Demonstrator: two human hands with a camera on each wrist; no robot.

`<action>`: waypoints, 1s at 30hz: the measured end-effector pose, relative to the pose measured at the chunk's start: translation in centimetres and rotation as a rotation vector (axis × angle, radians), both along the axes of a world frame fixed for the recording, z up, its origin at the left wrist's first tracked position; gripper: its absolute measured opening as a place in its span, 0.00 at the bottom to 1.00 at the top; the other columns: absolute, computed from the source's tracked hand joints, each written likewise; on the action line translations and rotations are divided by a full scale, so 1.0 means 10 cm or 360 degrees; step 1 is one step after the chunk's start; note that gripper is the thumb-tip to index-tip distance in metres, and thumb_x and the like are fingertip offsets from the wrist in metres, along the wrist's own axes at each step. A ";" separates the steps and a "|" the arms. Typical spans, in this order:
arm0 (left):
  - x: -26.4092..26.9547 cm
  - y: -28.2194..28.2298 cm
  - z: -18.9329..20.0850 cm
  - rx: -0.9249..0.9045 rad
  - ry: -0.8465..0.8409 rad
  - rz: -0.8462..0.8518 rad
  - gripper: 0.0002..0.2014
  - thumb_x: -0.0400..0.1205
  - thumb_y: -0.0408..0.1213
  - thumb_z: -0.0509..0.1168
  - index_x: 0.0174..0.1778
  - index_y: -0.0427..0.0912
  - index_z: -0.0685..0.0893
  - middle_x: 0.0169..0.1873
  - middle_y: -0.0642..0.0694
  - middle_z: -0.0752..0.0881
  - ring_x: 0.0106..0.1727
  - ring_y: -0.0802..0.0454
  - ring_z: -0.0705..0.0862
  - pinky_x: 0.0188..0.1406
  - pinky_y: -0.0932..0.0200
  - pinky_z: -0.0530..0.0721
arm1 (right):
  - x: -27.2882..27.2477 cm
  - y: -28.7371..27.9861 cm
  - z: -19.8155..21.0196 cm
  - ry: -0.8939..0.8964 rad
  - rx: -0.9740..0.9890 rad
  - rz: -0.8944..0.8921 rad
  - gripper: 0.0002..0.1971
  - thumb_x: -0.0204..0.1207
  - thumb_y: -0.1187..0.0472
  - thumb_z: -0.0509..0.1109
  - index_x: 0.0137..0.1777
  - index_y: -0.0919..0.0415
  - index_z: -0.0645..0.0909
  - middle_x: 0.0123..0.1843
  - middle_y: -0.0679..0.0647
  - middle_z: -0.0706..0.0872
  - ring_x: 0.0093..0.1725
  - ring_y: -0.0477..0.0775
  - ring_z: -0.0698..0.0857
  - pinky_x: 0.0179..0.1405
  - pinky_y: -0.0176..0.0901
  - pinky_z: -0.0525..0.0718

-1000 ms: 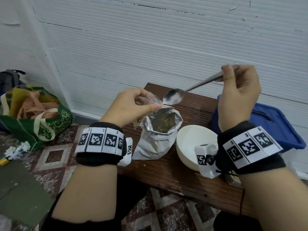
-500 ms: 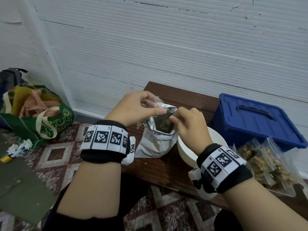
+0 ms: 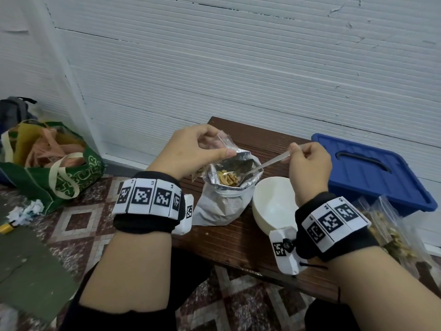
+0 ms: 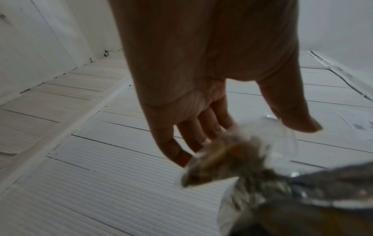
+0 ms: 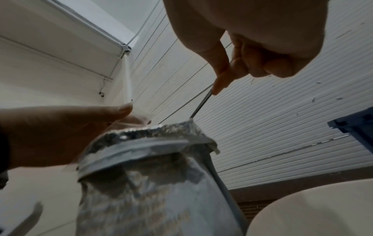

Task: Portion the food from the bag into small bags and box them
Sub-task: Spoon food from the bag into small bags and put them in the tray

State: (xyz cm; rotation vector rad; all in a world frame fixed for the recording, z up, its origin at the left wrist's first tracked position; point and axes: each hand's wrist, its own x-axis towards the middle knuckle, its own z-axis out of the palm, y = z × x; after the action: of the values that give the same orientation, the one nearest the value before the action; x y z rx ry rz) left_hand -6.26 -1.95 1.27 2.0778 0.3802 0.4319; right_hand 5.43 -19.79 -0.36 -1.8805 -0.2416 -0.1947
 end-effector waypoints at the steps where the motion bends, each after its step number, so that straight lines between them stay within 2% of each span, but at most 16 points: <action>1: -0.01 0.00 0.01 0.0002 -0.0003 0.0002 0.22 0.66 0.53 0.77 0.55 0.54 0.85 0.44 0.58 0.88 0.46 0.68 0.85 0.48 0.70 0.83 | 0.02 -0.01 0.02 0.0030 0.0022 -0.0027 0.10 0.82 0.61 0.64 0.44 0.67 0.79 0.27 0.43 0.74 0.27 0.38 0.72 0.27 0.25 0.69; 4: -0.03 0.03 0.03 -0.0002 0.0001 0.0005 0.24 0.64 0.52 0.79 0.56 0.53 0.86 0.45 0.57 0.88 0.46 0.67 0.85 0.46 0.71 0.82 | 0.10 -0.05 0.04 0.0093 0.0099 -0.0085 0.10 0.82 0.61 0.64 0.44 0.67 0.80 0.28 0.43 0.76 0.30 0.37 0.73 0.36 0.36 0.72; 6: -0.05 0.04 0.04 0.0008 0.0012 0.0001 0.25 0.64 0.50 0.80 0.57 0.53 0.86 0.45 0.58 0.88 0.45 0.69 0.85 0.44 0.74 0.81 | 0.16 -0.08 0.07 0.0109 0.0136 -0.0120 0.10 0.82 0.61 0.65 0.43 0.68 0.79 0.32 0.46 0.79 0.33 0.39 0.75 0.37 0.36 0.73; 8: -0.05 0.04 0.04 0.0024 0.0017 -0.0004 0.25 0.64 0.48 0.81 0.57 0.53 0.86 0.44 0.59 0.88 0.43 0.72 0.84 0.40 0.79 0.79 | 0.23 -0.13 0.13 0.0102 0.0171 -0.0165 0.10 0.81 0.61 0.65 0.39 0.64 0.76 0.35 0.51 0.80 0.33 0.45 0.75 0.33 0.35 0.73; 11: -0.04 0.03 0.04 0.0065 0.0034 -0.0004 0.24 0.64 0.47 0.82 0.56 0.53 0.85 0.43 0.60 0.86 0.44 0.71 0.84 0.37 0.84 0.76 | 0.31 -0.18 0.27 0.0065 0.0198 -0.0232 0.11 0.80 0.59 0.66 0.37 0.61 0.74 0.41 0.59 0.81 0.35 0.50 0.75 0.37 0.39 0.75; 14: -0.01 -0.01 0.04 0.0103 0.0074 -0.0027 0.25 0.63 0.47 0.82 0.56 0.54 0.86 0.43 0.62 0.85 0.45 0.72 0.82 0.36 0.86 0.74 | 0.30 -0.16 0.40 -0.0002 0.0231 -0.0215 0.15 0.80 0.60 0.66 0.31 0.55 0.68 0.42 0.59 0.84 0.38 0.50 0.78 0.39 0.39 0.77; 17: 0.02 -0.05 0.03 0.0117 0.0084 -0.0053 0.25 0.62 0.47 0.83 0.55 0.54 0.86 0.43 0.63 0.85 0.46 0.75 0.81 0.37 0.88 0.72 | 0.22 -0.08 0.48 -0.0093 0.0201 -0.0160 0.16 0.81 0.60 0.65 0.31 0.54 0.67 0.38 0.57 0.85 0.41 0.53 0.81 0.41 0.40 0.78; 20: 0.04 -0.09 0.03 0.0126 0.0075 -0.0084 0.24 0.63 0.47 0.82 0.54 0.55 0.85 0.44 0.63 0.85 0.48 0.73 0.81 0.38 0.86 0.74 | 0.11 0.02 0.50 -0.0219 0.0168 -0.0063 0.14 0.81 0.59 0.65 0.33 0.52 0.70 0.45 0.63 0.88 0.46 0.60 0.86 0.43 0.44 0.80; 22: 0.06 -0.12 0.02 0.0125 0.0046 -0.0060 0.24 0.63 0.50 0.81 0.54 0.55 0.85 0.45 0.62 0.85 0.49 0.70 0.81 0.41 0.80 0.76 | -0.01 0.08 0.52 -0.0382 0.0170 0.0043 0.13 0.81 0.59 0.65 0.34 0.49 0.71 0.41 0.60 0.87 0.45 0.61 0.86 0.44 0.46 0.81; 25: 0.06 -0.13 0.02 0.0099 -0.0028 -0.0009 0.20 0.65 0.51 0.80 0.52 0.55 0.86 0.45 0.58 0.86 0.46 0.66 0.83 0.39 0.77 0.79 | -0.21 0.12 0.57 -0.0713 0.0156 0.0244 0.13 0.81 0.59 0.66 0.37 0.45 0.71 0.34 0.46 0.81 0.40 0.56 0.84 0.39 0.41 0.79; 28: 0.04 -0.10 0.03 0.0016 -0.0080 0.0038 0.16 0.68 0.49 0.78 0.49 0.56 0.83 0.41 0.58 0.86 0.38 0.73 0.83 0.36 0.78 0.80 | -0.28 0.12 0.60 -0.0994 0.0242 0.0254 0.12 0.82 0.59 0.66 0.40 0.43 0.72 0.35 0.44 0.81 0.40 0.56 0.85 0.38 0.46 0.80; 30: 0.02 -0.05 0.03 0.0011 -0.0077 0.0094 0.16 0.68 0.51 0.78 0.49 0.56 0.84 0.41 0.59 0.86 0.42 0.71 0.83 0.44 0.73 0.82 | -0.27 0.09 0.61 -0.1038 0.0368 0.0185 0.11 0.82 0.60 0.65 0.40 0.45 0.72 0.35 0.43 0.80 0.40 0.51 0.85 0.38 0.42 0.80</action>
State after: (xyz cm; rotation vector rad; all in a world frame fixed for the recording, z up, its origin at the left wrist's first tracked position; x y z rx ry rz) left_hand -6.08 -2.49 1.54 2.0631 0.4129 0.5182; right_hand 2.77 -18.93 5.78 -1.5191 -0.7365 -0.7257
